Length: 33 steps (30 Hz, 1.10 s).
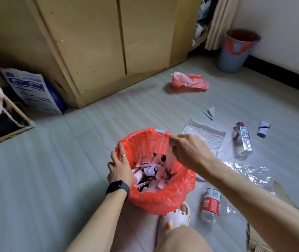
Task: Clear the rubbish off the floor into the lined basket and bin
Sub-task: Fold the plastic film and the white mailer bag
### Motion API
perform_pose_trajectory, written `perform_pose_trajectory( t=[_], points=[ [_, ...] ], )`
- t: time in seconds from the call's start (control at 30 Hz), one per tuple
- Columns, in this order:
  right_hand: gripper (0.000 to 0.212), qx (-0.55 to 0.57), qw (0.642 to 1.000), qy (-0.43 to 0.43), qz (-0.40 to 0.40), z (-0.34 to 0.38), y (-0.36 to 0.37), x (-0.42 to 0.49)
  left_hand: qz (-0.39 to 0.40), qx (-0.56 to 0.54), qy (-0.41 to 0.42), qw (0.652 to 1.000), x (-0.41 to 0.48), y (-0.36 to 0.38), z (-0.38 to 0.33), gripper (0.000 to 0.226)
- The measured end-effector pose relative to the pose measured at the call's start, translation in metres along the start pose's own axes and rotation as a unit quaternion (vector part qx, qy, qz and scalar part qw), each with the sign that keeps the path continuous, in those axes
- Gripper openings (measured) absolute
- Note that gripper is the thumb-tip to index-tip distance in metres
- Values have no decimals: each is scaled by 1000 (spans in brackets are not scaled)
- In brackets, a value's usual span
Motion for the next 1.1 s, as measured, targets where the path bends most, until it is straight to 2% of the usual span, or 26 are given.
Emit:
perform_pose_trajectory(
  t=[0.13,0.2,0.3,0.43,0.57,0.63,0.7,0.77,0.87,1.0,1.1],
  points=[
    [20,57,986,152,-31,-56,26,-16,-3,-37,-37,999,-8,1,6,107],
    [20,93,976,190,-48,-71,31,-16,-2,-66,-48,997,-11,3,9,109],
    [19,126,970,201,-56,-76,39,-10,-12,-123,-63,990,-14,4,13,105],
    [20,83,980,181,-1,-68,71,-5,-24,-157,-88,983,-19,6,16,98],
    [19,70,979,183,-53,-65,82,1,-18,-168,-101,980,-24,8,19,90],
    [29,132,962,213,-106,-68,80,1,-23,-189,-121,974,-28,8,25,84],
    [48,202,929,247,-187,-75,72,-6,-44,-226,-143,962,-30,6,30,78],
    [66,246,904,267,-226,-80,69,-14,-53,-246,-166,954,-31,5,34,73],
    [82,261,902,280,-198,-81,75,-29,-29,-209,-168,963,-31,4,31,66],
    [88,265,902,288,-183,-75,88,-54,-2,-133,-141,981,-27,-8,29,57],
    [89,260,906,283,-175,-67,94,-64,-7,-30,-83,996,-22,-18,26,61]
  ],
)
Point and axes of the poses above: each hand's wrist, its own x-axis towards the middle knuckle, its own y-axis out of the palm, z = x × y, the point moved 6 cm from there along x, towards the middle knuckle, and after that the axes turned 7 degrees about x, right-handed, at the moved point
